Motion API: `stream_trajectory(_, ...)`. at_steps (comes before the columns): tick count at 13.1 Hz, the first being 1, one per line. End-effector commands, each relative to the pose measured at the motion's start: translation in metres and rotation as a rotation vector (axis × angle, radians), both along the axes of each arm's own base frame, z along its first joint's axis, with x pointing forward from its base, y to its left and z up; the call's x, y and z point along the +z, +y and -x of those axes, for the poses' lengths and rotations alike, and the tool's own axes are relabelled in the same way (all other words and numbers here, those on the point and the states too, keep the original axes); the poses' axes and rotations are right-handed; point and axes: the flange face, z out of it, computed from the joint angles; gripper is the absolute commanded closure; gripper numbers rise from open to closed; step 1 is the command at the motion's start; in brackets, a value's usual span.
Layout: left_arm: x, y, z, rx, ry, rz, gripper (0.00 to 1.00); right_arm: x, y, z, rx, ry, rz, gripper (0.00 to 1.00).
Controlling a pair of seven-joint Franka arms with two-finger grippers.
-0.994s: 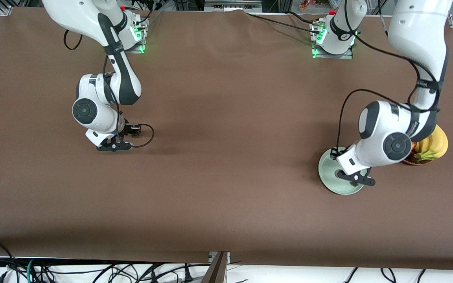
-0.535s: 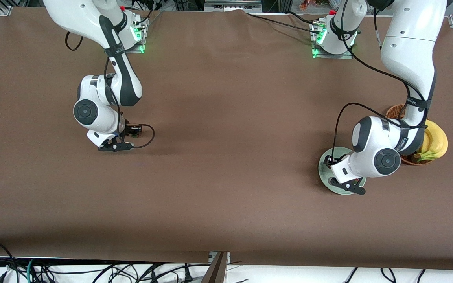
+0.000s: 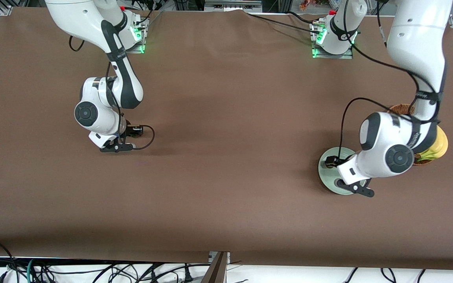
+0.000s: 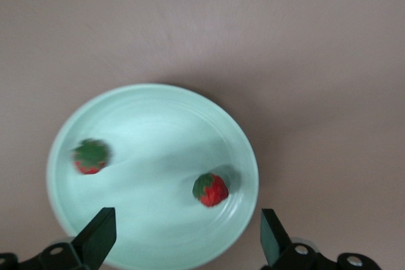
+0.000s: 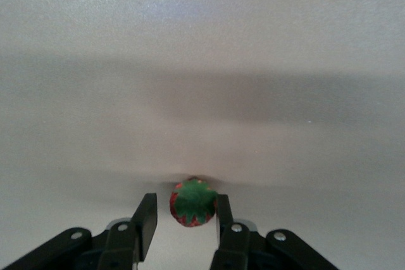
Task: Collect all strawberries into plate
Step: 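Carry the strawberry onto the plate while the right gripper grasps the last, then withdraw the left gripper from the plate toward the basket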
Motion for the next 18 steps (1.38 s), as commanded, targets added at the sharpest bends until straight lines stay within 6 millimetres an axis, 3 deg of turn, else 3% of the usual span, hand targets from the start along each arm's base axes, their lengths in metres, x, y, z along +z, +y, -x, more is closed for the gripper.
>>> stream_trajectory(1, 0.105, 0.007, 0.016, -0.019, -0.075, -0.012, 0.0, -0.006, -0.002, 0.005, 0.0, -0.003, -0.025, 0.54)
stream_trajectory(3, 0.178, 0.01, 0.029, -0.011, -0.142, -0.009, 0.0, -0.008, -0.003, 0.004, -0.002, -0.01, -0.022, 0.54)
stream_trajectory(5, 0.236, 0.02, 0.034, 0.005, -0.132, -0.012, 0.0, -0.01, -0.003, 0.004, 0.006, -0.01, -0.023, 0.54)
stream_trajectory(7, 0.27, 0.026, 0.033, 0.021, -0.152, -0.014, 0.0, -0.011, -0.004, 0.004, 0.006, -0.007, -0.022, 0.59)
stream_trajectory(9, 0.268, 0.036, 0.032, 0.041, -0.146, -0.017, 0.0, -0.011, -0.004, 0.004, 0.006, -0.007, -0.022, 0.62)
stream_trajectory(13, 0.265, 0.037, 0.032, 0.045, -0.138, -0.02, 0.0, -0.006, 0.0, 0.001, 0.011, -0.01, -0.029, 0.66)
stream_trajectory(18, 0.266, 0.043, 0.036, 0.054, -0.11, -0.022, 0.0, 0.031, 0.025, -0.03, 0.035, -0.057, -0.063, 0.66)
